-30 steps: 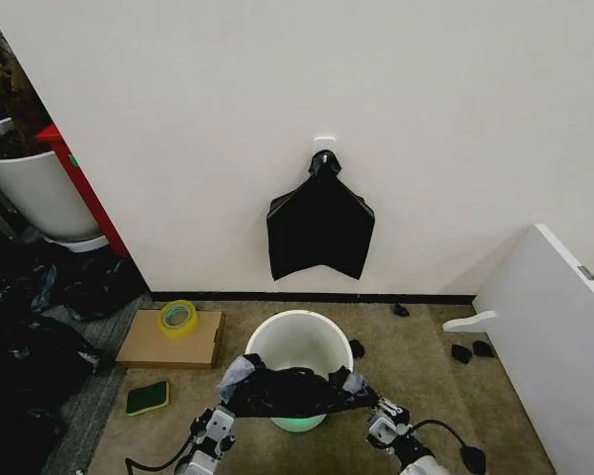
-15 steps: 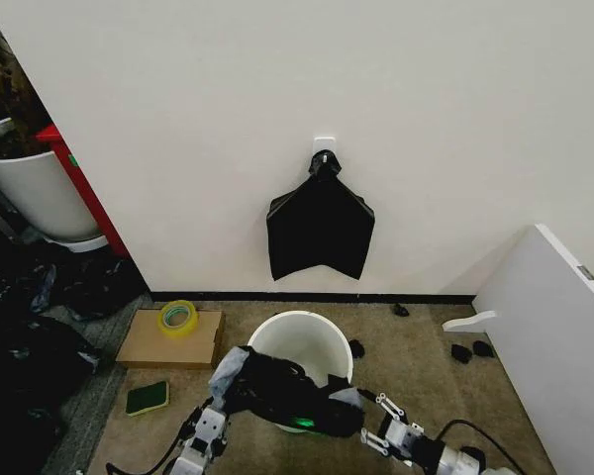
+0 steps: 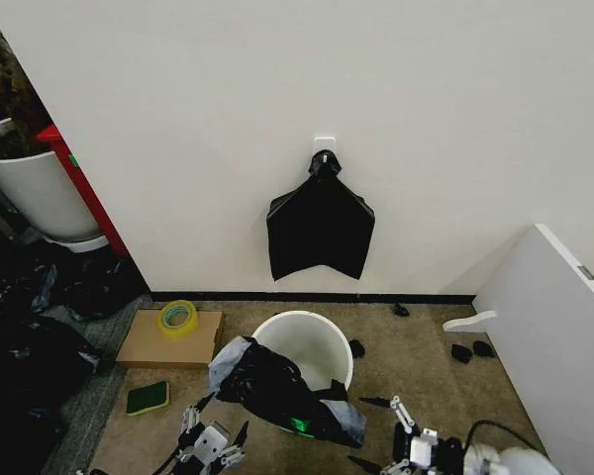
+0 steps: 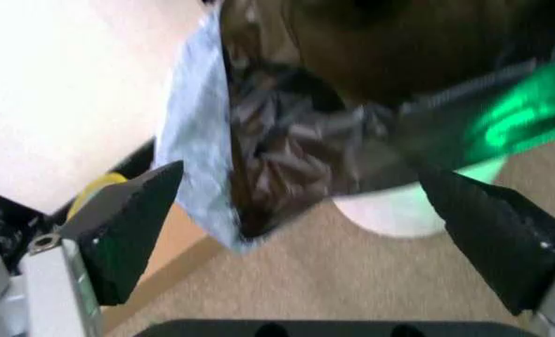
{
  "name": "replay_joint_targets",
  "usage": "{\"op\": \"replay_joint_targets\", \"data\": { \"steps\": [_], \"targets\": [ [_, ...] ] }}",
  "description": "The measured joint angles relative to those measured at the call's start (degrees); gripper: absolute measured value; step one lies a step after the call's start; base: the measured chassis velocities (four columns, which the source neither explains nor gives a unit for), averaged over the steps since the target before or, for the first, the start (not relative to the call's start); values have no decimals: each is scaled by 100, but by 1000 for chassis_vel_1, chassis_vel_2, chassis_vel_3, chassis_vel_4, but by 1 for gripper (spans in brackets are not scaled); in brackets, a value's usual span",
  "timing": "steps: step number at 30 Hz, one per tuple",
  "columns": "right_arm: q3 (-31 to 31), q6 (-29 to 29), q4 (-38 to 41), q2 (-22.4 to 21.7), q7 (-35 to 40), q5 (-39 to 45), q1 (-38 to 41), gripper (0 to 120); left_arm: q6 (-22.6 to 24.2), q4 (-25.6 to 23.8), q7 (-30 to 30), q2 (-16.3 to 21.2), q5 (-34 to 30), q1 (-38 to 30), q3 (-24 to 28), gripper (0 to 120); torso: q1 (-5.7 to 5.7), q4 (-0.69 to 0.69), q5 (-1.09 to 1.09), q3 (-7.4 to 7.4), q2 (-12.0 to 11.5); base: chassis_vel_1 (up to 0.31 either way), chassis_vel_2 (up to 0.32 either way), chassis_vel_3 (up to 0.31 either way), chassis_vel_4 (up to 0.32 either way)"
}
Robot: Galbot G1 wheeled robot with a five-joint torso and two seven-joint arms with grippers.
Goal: Place the garbage bag over the trash bin.
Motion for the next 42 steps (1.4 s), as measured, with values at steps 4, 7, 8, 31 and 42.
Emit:
{"op": "replay_joint_targets", "data": {
  "steps": [4,7,8,31,42],
  "targets": [
    [165,-308,129,25,-252,669,257,100,-219,-32,-89,-166,92,-84,-16,100,0,0,0,0,0,0,0,0,0],
    [-50,-681,362,37,1091,586,447,100,-462,-75,-208,-373,302,-218,-34,100,0,1,-1,0,0,0,0,0,0],
    [-138,-792,443,38,1510,411,470,100,-502,-112,-230,-421,378,-233,-34,100,0,1,-2,0,0,0,0,0,0],
    [-2656,-8069,925,738,6644,755,2999,98,-379,-373,-582,-1199,473,-257,71,100,0,1,0,0,-1,0,0,0,0],
    [-2688,-8123,723,877,6824,816,2960,57,-404,-181,-796,-1309,574,-266,138,100,0,0,-1,0,-1,0,0,0,0]
  ]
}}
